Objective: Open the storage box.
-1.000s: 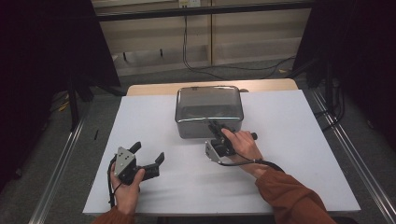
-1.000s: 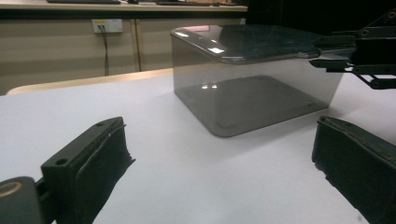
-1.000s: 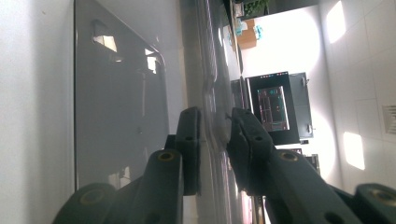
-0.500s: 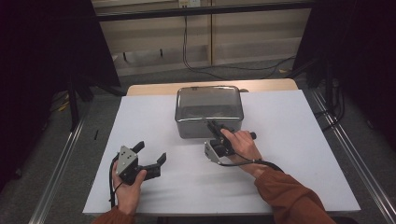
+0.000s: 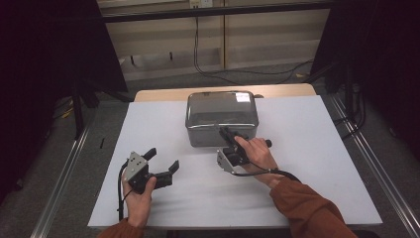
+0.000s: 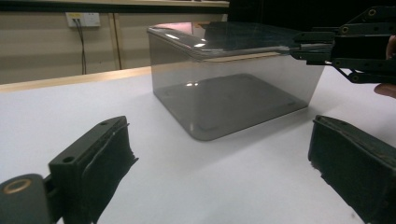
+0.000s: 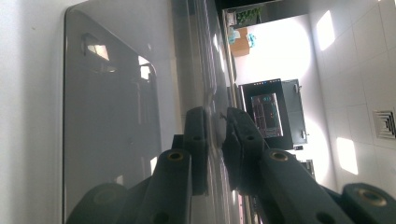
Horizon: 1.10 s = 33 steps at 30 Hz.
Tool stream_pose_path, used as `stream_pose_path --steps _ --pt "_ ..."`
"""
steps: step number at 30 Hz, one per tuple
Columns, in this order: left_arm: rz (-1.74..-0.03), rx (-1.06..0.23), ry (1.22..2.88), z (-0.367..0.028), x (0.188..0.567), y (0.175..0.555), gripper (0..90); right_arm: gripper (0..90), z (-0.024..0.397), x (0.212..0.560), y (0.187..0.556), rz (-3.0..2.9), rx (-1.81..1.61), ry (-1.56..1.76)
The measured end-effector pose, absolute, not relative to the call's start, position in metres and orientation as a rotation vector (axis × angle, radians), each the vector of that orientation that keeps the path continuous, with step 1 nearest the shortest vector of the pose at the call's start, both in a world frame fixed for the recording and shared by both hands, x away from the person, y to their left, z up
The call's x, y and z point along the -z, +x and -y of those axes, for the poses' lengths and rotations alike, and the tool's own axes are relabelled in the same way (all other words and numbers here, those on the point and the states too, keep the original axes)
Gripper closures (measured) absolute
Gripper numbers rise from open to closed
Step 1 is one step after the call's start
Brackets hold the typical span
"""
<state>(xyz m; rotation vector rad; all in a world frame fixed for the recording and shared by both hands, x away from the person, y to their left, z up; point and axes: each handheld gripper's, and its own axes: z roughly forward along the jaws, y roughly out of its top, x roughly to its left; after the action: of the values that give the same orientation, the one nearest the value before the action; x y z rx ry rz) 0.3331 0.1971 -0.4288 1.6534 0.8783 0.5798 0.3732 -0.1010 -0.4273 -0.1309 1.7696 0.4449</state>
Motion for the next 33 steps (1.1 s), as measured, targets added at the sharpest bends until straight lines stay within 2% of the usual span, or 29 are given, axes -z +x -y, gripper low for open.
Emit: stream_pose_path --steps 4,9,26,33 --pt "-0.874 -0.556 1.655 -0.193 0.427 0.336 5.2 80.3 0.101 0.424 0.373 -1.762 -0.446 -0.131" --pt "-0.844 -0.608 1.665 -0.189 0.422 0.341 4.3 80.3 0.1 0.422 0.374 -1.76 -0.452 -0.134" --pt "-0.792 -0.581 1.654 -0.174 0.411 0.373 2.0 80.3 0.099 0.41 0.377 -1.754 -0.463 -0.118" --pt "-0.779 -0.599 1.664 -0.171 0.417 0.388 3.1 80.1 0.098 0.408 0.379 -1.758 -0.457 -0.13"
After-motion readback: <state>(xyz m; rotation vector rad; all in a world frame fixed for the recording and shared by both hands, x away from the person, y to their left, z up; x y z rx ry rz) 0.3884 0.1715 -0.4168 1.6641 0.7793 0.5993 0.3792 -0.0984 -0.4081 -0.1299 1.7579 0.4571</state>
